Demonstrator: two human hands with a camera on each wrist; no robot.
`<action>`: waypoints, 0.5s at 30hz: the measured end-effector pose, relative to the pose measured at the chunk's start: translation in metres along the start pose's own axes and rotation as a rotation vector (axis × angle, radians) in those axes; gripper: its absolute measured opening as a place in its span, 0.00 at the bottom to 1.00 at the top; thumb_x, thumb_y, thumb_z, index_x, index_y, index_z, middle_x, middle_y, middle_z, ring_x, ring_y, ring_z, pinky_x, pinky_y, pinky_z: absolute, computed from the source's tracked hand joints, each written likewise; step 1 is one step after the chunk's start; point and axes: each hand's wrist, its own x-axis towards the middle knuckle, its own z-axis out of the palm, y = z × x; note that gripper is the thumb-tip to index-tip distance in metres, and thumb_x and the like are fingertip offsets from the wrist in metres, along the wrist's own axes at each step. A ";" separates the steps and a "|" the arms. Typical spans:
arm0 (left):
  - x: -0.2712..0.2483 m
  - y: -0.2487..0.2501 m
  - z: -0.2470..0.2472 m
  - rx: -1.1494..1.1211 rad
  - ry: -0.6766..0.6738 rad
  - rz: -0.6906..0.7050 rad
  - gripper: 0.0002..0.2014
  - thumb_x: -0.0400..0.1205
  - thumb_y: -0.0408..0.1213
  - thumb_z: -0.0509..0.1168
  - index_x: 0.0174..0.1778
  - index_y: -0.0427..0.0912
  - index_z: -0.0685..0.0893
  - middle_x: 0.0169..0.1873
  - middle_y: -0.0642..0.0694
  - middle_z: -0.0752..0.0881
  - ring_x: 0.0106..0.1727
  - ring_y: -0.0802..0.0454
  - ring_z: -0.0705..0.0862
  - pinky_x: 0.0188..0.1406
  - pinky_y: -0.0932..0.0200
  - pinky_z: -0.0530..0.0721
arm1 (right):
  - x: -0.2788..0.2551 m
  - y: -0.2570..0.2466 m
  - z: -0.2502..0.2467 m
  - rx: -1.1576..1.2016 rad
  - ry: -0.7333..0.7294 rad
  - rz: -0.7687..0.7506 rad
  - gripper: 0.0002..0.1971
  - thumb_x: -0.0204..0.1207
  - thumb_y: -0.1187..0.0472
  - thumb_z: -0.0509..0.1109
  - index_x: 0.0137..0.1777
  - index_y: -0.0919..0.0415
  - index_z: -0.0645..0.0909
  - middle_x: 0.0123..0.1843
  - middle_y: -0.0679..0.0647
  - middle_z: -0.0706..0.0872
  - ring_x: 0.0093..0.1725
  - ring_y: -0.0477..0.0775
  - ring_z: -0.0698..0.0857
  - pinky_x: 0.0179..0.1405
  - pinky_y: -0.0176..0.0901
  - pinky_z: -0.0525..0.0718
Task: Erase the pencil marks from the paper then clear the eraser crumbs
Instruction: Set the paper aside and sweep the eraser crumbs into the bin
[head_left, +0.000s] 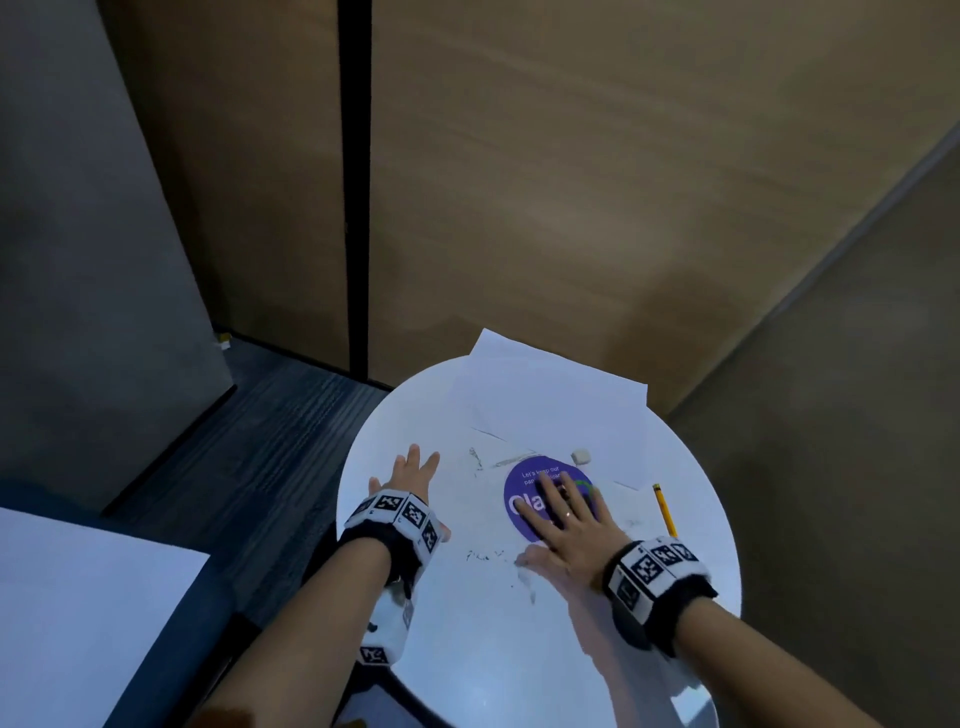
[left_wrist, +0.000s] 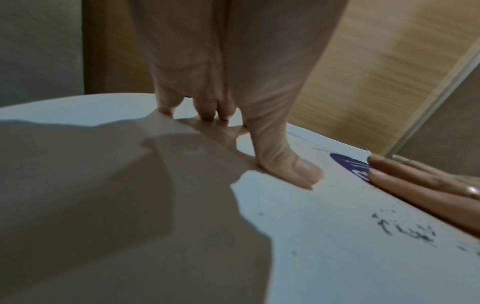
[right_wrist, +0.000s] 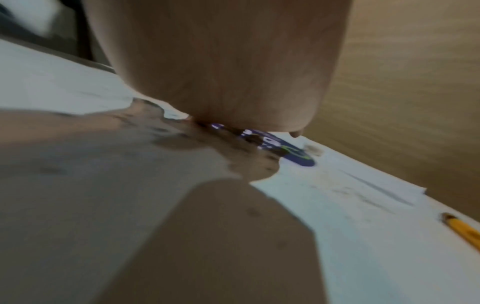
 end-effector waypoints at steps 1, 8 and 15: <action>0.000 0.000 0.000 -0.002 0.000 0.000 0.55 0.74 0.43 0.75 0.83 0.49 0.37 0.82 0.43 0.34 0.84 0.44 0.39 0.78 0.35 0.46 | -0.006 -0.008 0.006 0.008 -0.013 -0.069 0.36 0.71 0.28 0.27 0.78 0.40 0.32 0.83 0.56 0.45 0.82 0.63 0.49 0.76 0.69 0.57; -0.001 0.000 -0.002 0.002 -0.002 0.007 0.54 0.75 0.43 0.75 0.83 0.48 0.38 0.82 0.42 0.34 0.84 0.43 0.39 0.78 0.34 0.47 | -0.002 0.001 -0.001 -0.022 -0.095 -0.001 0.51 0.53 0.26 0.10 0.80 0.37 0.37 0.84 0.58 0.37 0.82 0.66 0.37 0.78 0.67 0.48; 0.001 0.000 -0.001 0.011 -0.002 0.005 0.54 0.75 0.43 0.75 0.83 0.48 0.38 0.82 0.42 0.35 0.84 0.43 0.39 0.78 0.34 0.48 | -0.022 -0.019 0.020 -0.028 -0.113 -0.113 0.32 0.79 0.31 0.34 0.81 0.39 0.49 0.76 0.53 0.72 0.73 0.61 0.74 0.67 0.63 0.71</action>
